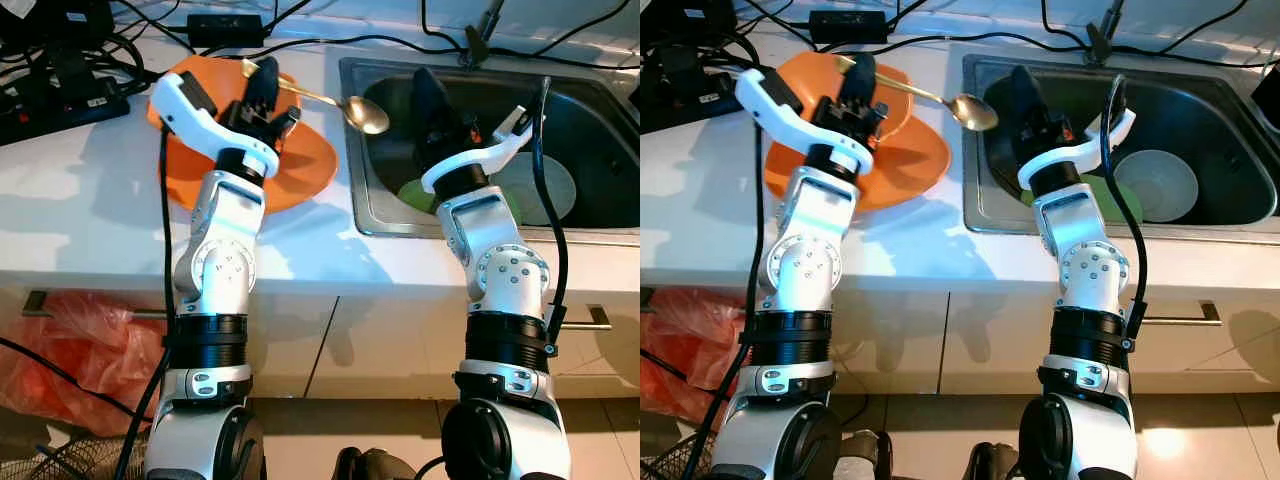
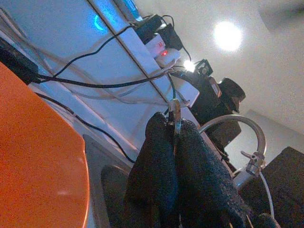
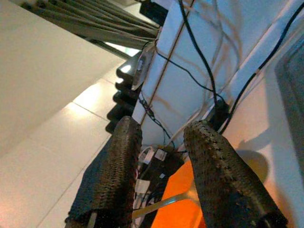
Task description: Kitchen organization
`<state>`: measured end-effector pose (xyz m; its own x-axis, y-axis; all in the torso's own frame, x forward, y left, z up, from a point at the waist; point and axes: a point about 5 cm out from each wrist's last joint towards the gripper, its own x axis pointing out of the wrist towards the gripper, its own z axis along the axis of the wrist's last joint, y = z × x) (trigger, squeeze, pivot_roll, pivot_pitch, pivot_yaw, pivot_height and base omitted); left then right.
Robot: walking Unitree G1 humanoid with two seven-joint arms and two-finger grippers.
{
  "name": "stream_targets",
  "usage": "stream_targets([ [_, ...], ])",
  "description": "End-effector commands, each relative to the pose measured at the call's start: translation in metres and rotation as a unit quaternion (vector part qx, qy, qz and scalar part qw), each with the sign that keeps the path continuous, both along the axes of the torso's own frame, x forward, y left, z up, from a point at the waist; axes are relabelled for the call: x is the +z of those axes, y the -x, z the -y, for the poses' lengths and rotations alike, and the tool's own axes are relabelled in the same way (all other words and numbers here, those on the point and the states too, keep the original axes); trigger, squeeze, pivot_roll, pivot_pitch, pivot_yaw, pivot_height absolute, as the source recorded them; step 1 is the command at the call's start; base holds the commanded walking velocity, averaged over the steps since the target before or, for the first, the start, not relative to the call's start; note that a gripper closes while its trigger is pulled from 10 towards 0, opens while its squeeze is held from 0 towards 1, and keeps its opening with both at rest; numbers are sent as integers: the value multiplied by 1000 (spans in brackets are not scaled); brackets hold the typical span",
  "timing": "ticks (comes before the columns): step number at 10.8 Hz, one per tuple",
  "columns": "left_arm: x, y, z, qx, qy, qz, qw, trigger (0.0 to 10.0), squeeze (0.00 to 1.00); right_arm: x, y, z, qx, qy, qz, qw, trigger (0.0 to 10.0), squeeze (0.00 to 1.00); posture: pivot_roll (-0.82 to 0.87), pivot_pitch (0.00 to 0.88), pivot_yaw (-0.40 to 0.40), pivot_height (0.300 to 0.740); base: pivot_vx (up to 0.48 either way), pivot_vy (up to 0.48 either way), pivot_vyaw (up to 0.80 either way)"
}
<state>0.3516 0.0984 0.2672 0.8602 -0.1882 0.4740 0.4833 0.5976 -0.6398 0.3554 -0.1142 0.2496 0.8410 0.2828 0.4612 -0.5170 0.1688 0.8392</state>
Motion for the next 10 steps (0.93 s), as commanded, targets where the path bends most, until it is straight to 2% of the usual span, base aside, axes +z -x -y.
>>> stream_targets([
  [1, -4, 4, 23, -39, 19, -4, 999, 10000, 0, 1, 4, -4, 10, -9, 9, 1000, 10000, 0, 71, 143, -66, 723, 0, 0, 0],
  [10, 11, 13, 25, -72, 65, 48, 994, 10000, 0, -9, 2, -6, 12, 7, -12, 1000, 10000, 0, 72, 147, -67, 723, 0, 0, 0],
])
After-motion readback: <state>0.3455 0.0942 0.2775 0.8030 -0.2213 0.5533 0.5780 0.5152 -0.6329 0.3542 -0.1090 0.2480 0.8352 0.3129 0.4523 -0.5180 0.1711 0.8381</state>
